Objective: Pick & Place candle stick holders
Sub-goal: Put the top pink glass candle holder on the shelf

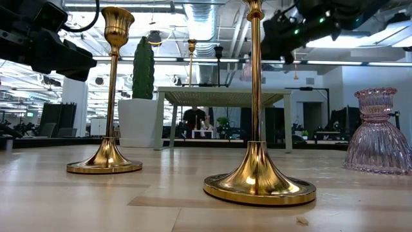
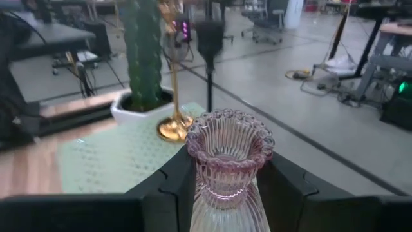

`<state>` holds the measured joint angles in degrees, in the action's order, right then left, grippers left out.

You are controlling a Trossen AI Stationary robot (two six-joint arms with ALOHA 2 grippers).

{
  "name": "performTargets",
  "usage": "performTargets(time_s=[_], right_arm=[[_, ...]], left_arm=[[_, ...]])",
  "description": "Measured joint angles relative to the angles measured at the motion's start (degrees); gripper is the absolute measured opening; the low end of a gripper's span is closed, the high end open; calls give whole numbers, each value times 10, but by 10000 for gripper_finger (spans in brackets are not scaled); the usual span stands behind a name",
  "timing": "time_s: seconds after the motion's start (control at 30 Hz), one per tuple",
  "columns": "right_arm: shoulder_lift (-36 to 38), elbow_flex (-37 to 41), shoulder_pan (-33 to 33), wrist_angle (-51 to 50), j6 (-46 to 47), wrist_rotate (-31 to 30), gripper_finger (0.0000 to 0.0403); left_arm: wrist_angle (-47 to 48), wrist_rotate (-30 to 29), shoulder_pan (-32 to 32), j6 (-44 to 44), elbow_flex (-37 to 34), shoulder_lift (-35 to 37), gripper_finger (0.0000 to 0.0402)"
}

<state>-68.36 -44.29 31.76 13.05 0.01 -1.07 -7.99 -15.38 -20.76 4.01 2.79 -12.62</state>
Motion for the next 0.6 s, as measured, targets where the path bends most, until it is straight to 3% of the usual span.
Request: performTargets(time_s=[0.6], right_arm=[[-61,0,64,33,4,10,124]], left_arm=[[0,0,0,0,0,0,8]])
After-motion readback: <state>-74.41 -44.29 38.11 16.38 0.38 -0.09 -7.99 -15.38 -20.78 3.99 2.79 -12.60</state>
